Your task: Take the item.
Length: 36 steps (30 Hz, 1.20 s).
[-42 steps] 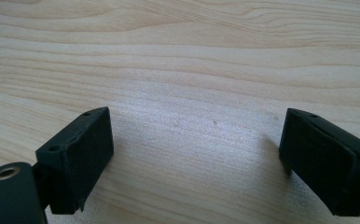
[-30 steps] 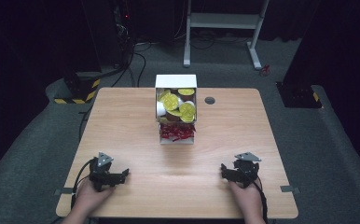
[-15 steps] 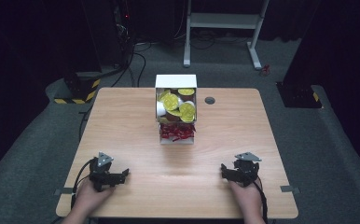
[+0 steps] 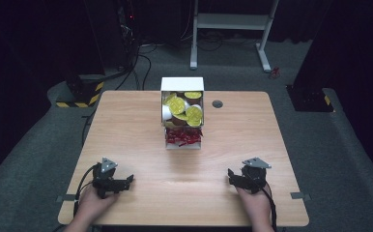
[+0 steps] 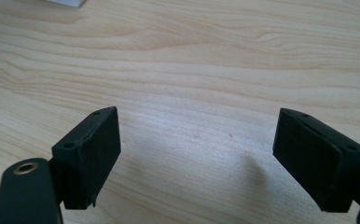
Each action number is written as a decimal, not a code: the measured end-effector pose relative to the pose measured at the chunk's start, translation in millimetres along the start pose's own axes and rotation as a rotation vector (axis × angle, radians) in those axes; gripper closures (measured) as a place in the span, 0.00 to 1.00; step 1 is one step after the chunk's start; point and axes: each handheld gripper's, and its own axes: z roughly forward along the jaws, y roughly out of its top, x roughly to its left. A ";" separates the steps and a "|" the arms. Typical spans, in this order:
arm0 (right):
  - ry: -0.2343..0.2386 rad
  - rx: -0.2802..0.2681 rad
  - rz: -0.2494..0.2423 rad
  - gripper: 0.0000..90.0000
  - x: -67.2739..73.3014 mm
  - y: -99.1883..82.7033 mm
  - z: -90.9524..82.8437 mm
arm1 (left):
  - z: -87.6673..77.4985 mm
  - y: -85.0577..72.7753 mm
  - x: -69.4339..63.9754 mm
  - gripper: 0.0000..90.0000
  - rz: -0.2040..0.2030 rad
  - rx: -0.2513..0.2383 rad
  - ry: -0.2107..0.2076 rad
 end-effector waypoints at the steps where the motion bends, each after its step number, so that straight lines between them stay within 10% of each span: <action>1: 0.001 -0.004 0.003 0.18 1.5 0.7 -1.1 | 0.0 0.0 0.0 0.03 0.000 0.000 0.000; 36: 0.082 -0.063 -0.042 0.39 31.2 23.0 -4.2 | -0.3 0.2 0.6 0.03 0.012 0.005 0.004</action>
